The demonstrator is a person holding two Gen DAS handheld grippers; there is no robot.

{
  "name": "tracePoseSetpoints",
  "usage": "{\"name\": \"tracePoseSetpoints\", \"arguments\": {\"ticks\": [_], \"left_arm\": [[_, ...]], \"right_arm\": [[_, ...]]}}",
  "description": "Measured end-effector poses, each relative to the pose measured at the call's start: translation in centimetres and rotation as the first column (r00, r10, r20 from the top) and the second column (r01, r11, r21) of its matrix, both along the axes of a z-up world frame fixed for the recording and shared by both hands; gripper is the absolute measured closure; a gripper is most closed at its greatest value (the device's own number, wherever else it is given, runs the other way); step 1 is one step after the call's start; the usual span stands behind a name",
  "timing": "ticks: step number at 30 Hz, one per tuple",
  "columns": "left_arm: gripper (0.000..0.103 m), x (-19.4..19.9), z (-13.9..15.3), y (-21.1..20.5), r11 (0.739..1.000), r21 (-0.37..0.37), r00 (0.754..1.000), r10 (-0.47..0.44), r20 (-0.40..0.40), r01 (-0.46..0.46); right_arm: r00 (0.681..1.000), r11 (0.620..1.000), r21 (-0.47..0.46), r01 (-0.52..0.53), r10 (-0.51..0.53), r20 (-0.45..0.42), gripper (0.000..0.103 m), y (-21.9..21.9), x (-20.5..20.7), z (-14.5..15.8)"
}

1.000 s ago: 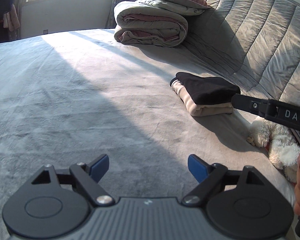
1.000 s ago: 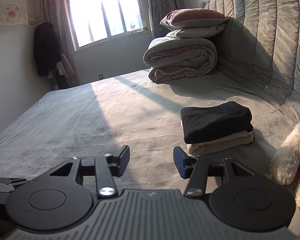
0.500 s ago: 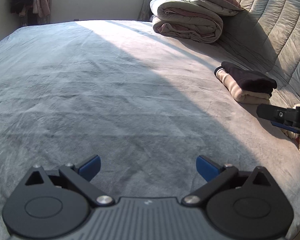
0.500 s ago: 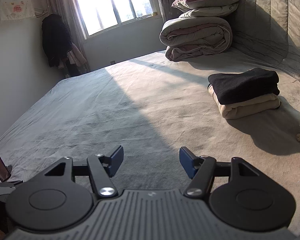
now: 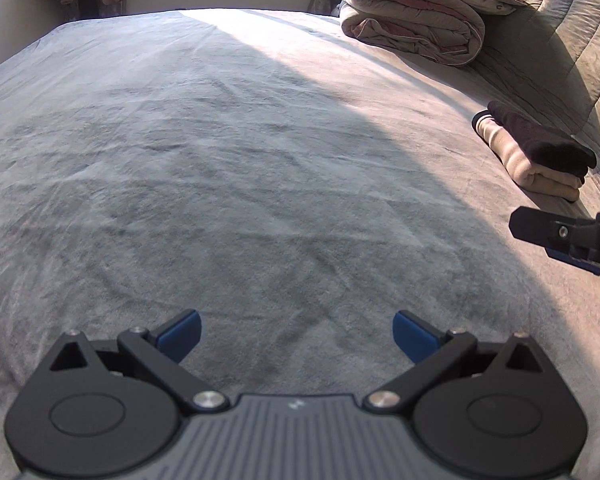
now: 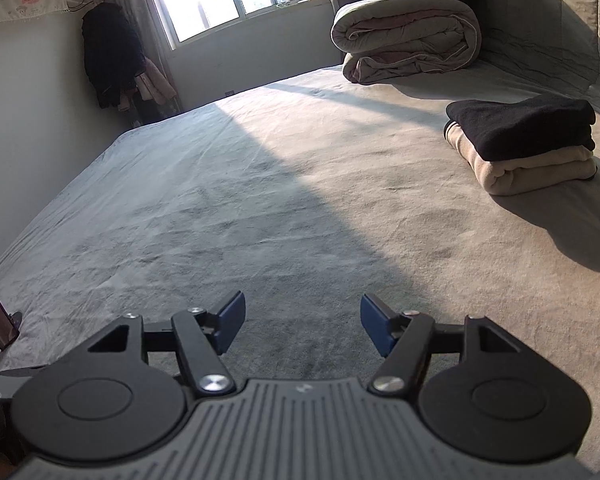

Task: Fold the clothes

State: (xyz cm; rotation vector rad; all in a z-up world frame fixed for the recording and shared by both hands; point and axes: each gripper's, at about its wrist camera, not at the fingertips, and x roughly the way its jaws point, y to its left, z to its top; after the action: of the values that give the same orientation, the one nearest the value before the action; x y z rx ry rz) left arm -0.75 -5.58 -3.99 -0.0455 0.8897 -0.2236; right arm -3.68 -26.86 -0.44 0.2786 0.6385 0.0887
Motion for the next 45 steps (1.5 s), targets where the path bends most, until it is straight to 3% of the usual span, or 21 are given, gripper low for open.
{"name": "tracePoseSetpoints", "arguments": {"ticks": [6,27,45], "left_arm": [[0.001,0.6,-0.4,1.1,0.999,-0.008,0.999,0.041,-0.019,-0.041],[0.001,1.6,0.6,4.8,0.985,0.007,0.983,0.173,0.061,-0.174],[0.001,1.5,0.1,6.0,0.981,0.050,0.976,0.182,0.119,-0.189]], "right_arm": [[1.000,1.000,0.006,-0.008,0.008,-0.016,0.035,1.1,0.7,-0.2],[1.000,1.000,-0.010,-0.021,0.021,-0.017,0.031,2.6,1.0,-0.3],[1.000,1.000,-0.017,-0.015,0.015,-0.011,0.030,2.5,0.4,-0.2]]}}
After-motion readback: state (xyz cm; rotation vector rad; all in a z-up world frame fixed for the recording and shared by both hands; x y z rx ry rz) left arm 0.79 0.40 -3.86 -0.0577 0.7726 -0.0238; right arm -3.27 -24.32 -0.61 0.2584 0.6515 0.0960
